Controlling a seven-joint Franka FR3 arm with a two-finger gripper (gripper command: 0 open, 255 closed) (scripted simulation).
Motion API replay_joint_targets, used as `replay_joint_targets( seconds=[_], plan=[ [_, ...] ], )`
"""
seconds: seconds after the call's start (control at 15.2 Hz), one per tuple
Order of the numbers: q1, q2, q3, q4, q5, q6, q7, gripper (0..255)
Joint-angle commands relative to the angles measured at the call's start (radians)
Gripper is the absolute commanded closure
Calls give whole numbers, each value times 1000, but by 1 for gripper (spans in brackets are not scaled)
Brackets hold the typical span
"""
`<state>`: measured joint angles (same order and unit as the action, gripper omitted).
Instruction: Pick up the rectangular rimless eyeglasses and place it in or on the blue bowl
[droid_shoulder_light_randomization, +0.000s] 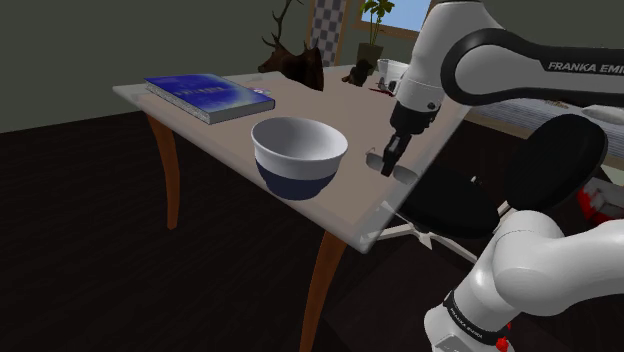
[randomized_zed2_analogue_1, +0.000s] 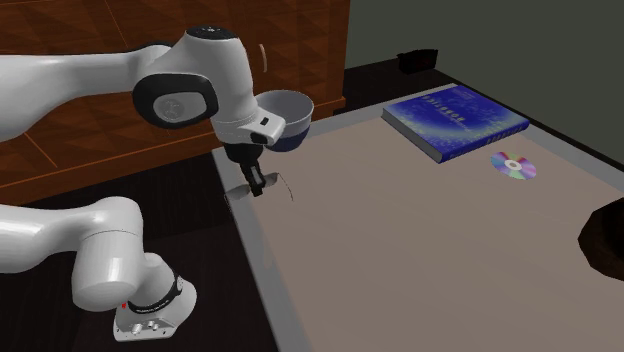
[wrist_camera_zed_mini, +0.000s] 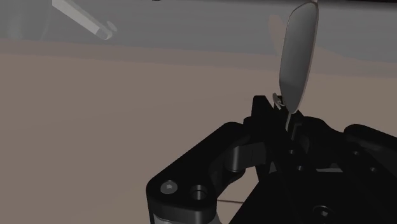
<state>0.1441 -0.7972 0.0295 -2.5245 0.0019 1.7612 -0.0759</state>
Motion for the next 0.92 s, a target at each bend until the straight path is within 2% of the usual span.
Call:
replay_joint_targets(
  seconds=[0.0, 0.86],
  plan=[
    [0, -1, 0, 28, 0, -29, 0, 255],
    [-2, 36, -2, 226, -2, -191, -2, 255]
  ],
)
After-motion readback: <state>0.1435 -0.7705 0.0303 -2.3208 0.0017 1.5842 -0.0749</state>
